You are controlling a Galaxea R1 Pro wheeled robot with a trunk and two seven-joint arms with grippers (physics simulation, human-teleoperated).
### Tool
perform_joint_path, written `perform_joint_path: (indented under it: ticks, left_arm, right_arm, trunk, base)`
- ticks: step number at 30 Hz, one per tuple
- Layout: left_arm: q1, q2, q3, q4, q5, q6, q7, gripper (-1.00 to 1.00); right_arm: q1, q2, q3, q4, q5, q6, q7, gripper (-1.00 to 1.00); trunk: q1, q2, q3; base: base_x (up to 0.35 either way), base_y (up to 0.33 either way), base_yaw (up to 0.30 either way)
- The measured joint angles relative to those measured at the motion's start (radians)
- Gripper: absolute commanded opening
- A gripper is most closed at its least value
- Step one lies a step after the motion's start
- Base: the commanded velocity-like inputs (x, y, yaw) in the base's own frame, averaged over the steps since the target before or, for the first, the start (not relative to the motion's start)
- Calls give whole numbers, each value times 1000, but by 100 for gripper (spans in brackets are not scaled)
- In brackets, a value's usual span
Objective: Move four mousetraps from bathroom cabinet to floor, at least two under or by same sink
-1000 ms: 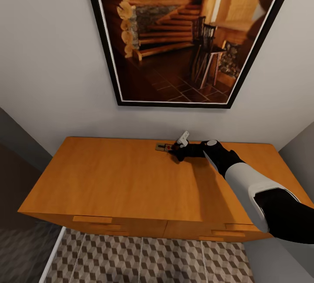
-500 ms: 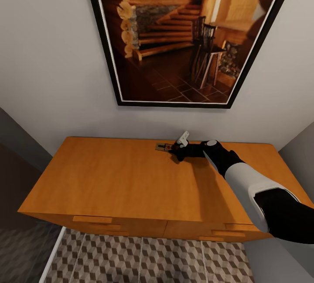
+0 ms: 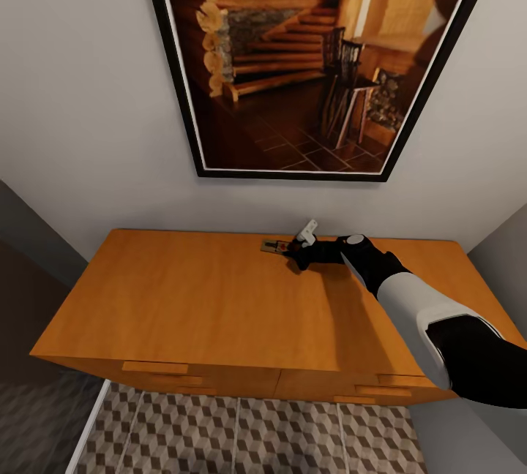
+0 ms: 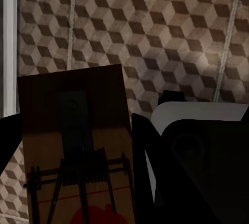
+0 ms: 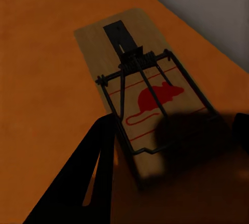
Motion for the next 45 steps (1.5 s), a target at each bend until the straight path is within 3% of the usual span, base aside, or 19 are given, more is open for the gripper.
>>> perform_joint_path:
  ticks: [16,23,30,45]
  left_arm:
    - [0,0,0,0,0,0,0,-100]
    - [0,0,0,0,0,0,0,-100]
    - [0,0,0,0,0,0,0,-100]
    - [0,0,0,0,0,0,0,-100]
  right_arm:
    - [0,1,-1,-8,-1,21,4,-100]
    - [0,4,-2,-41,-9,108,5,-100]
    - [1,3,3,-98,10,184,5,-100]
    - [1,2,0,-109,10,237,69,-100]
  trunk:
    - [0,0,0]
    - [0,0,0]
    - [0,1,0]
    - [0,1,0]
  base:
    - [0,0,0]
    - [0,0,0]
    - [0,0,0]
    - [0,0,0]
